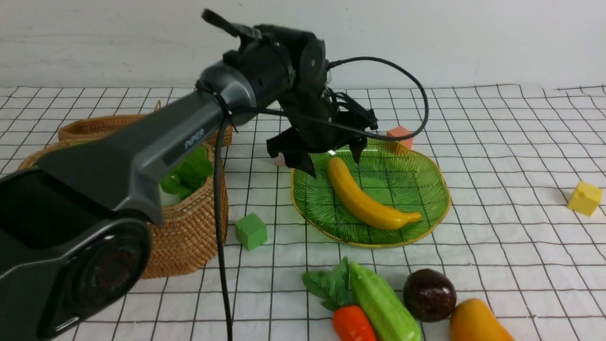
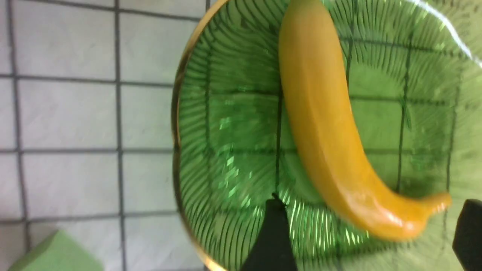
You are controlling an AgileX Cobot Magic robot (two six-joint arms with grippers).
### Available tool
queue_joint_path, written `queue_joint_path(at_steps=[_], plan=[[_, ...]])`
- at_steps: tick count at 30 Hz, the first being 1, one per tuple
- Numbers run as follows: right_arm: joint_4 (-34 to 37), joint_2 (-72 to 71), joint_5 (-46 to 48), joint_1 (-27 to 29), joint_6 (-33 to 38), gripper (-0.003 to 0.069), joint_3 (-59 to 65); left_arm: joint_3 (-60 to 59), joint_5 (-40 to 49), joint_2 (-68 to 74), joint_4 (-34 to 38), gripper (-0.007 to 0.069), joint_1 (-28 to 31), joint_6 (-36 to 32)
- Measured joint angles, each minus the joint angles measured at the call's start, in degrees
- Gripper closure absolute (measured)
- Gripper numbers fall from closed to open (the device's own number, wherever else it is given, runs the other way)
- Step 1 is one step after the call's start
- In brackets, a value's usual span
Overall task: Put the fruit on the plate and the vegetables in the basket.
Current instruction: Use the left arm to grab a banana and put it into the right plate, then use the left arm to grab a carrot and put it into the left basket
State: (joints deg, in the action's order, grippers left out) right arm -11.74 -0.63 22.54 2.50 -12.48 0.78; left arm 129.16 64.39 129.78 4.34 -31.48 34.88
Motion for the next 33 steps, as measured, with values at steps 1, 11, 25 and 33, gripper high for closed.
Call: queue_joint_path(at_steps=[1,11,25,33], plan=[[0.0,0.0,0.0,0.0,0.0,0.0417,0.0,0.0,0.58,-0.39,0.13,0.0043,0.0,-0.31],[0.0,0.0,0.0,0.0,0.0,0.0417,0.0,-31.36,3.65,-27.65,7.11,0.0043,-6.38,-1.8],[0.0,0.0,0.0,0.0,0.0,0.0417,0.0,-49.7,-18.82,-21.5,8.32,0.0043,-13.7,14.96],[0.0,0.0,0.0,0.0,0.0,0.0417,0.0,-49.14,-18.67,-17.49,9.53,0.0053,-13.7,15.22]])
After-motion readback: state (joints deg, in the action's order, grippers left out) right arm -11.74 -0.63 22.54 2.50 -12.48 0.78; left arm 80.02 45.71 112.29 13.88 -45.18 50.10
